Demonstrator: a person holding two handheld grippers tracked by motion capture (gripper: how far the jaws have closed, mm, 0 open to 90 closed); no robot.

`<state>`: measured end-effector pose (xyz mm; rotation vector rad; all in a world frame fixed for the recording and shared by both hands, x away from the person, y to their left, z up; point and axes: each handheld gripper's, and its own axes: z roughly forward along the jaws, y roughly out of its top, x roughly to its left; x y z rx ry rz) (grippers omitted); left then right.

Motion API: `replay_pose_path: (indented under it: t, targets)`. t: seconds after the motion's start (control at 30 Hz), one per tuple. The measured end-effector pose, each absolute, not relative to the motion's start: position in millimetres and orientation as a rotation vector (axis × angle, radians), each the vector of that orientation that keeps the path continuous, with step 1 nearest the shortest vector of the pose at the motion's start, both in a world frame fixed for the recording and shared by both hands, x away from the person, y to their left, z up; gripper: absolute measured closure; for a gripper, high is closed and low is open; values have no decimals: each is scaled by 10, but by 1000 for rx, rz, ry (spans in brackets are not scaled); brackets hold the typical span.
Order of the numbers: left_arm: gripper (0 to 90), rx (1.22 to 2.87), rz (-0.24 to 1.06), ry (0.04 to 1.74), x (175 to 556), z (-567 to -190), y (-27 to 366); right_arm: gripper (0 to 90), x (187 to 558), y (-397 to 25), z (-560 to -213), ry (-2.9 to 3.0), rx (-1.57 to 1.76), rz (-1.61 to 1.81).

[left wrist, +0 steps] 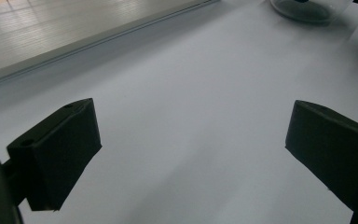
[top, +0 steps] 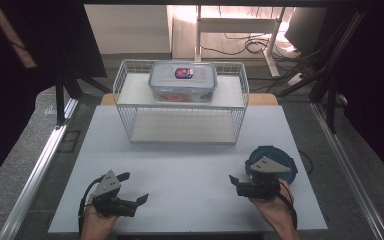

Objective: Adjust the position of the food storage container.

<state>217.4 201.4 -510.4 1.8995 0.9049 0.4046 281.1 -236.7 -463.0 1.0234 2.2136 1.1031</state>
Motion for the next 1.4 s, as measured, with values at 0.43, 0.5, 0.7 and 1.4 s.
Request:
replay_pose_path:
  t: [0.43, 0.5, 0.7, 1.4]
  targets:
    - [25, 1893, 364, 917, 2204, -5139, 2034, 680, 3009, -2999, -4579, 2112, 1191, 1013]
    - [25, 1892, 360, 917, 2206, -5142, 2034, 738, 3037, -3101, -4570, 2094, 1219, 1016]
    - [25, 1881, 338, 922, 2219, -5151, 2050, 864, 3107, -3391, -4549, 2022, 1291, 1002]
    - [25, 1868, 293, 935, 2248, -5177, 2070, 889, 3286, -3871, -4709, 1950, 1477, 892]
